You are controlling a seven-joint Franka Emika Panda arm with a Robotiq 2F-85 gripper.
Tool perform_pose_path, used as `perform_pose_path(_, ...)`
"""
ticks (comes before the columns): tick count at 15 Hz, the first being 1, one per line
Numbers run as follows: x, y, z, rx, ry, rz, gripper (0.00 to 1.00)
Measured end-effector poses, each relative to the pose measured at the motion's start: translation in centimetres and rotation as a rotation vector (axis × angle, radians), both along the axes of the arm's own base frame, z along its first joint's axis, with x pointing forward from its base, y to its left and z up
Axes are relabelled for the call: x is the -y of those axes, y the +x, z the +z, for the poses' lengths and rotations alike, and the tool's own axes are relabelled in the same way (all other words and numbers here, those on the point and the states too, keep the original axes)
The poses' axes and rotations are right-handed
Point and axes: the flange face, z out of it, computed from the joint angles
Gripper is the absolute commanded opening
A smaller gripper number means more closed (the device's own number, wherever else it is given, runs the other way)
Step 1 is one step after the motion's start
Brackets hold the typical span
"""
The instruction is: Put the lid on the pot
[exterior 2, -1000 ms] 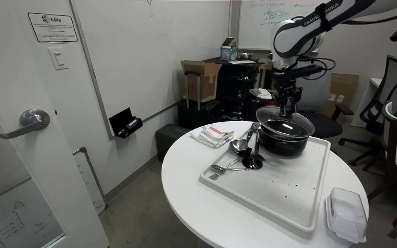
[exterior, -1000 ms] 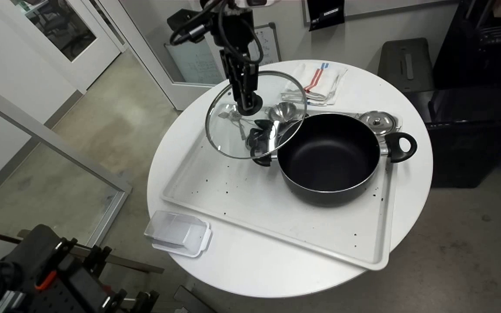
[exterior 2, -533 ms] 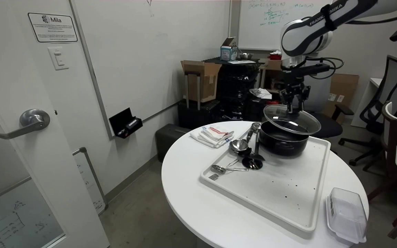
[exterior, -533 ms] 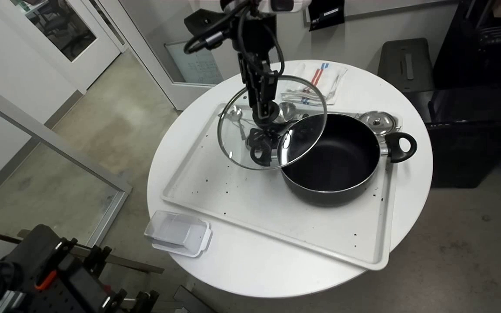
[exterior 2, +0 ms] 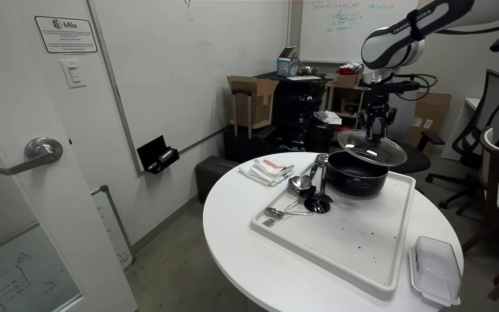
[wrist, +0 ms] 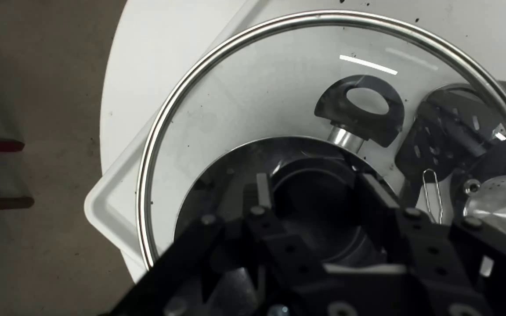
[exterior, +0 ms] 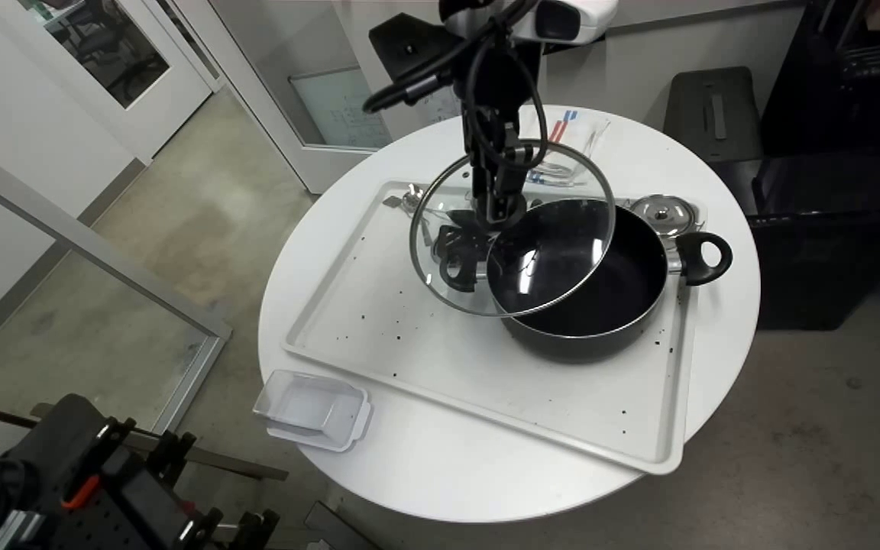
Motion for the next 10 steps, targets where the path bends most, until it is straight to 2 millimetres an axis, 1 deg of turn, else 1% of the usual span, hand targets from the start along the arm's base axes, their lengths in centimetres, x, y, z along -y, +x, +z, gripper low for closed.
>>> perform_pose_path(5,2.5,0.5,-1.8,-0.002,0.012,-0.101,0.24)
perform_pose_path(10,3.5,1.3,-3.3,-0.011,0.013,-0.178,0.24)
